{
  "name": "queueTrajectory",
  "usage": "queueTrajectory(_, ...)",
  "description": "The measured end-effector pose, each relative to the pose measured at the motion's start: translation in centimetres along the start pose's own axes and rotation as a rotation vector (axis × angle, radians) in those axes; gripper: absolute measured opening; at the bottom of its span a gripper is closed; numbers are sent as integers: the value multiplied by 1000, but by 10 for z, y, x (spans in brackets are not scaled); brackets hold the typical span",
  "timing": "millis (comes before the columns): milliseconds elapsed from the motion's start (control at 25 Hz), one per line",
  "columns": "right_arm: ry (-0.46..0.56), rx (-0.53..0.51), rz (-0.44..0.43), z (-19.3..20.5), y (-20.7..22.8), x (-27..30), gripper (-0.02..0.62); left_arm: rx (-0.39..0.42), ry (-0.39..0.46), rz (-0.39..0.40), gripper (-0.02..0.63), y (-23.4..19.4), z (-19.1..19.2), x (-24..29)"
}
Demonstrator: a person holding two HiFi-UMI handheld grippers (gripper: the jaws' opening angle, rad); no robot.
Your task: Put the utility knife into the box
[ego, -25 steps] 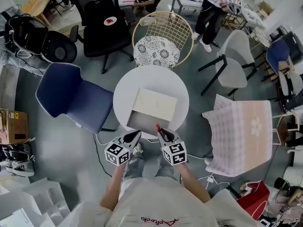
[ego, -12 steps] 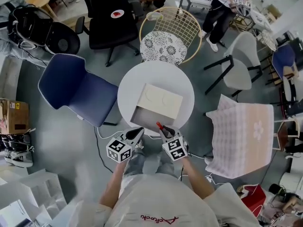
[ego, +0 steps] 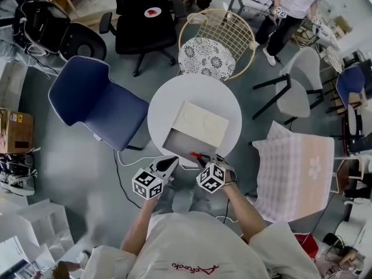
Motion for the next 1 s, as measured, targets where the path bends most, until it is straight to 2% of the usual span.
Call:
queueTrajectory(440, -141, 24, -101, -3, 18, 41, 81, -26, 15, -17, 11, -3, -7, -5)
queueTrajectory(640, -208, 54, -123, 1, 16, 64, 81, -39, 24, -27, 11, -10, 2, -12)
queueTrajectory(1000, -309, 40, -153, -1, 16, 81, 83, -54, 32, -43, 11, -17, -1, -14)
Point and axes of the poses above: the fingertips, and each gripper's own axes: x forward along the fingers, y to its right, z out of its underside, the point moved 5 cm from there along -x, backward along the fingers, and after that the axes turned 5 degrees about -x, right-handed, at the moved point
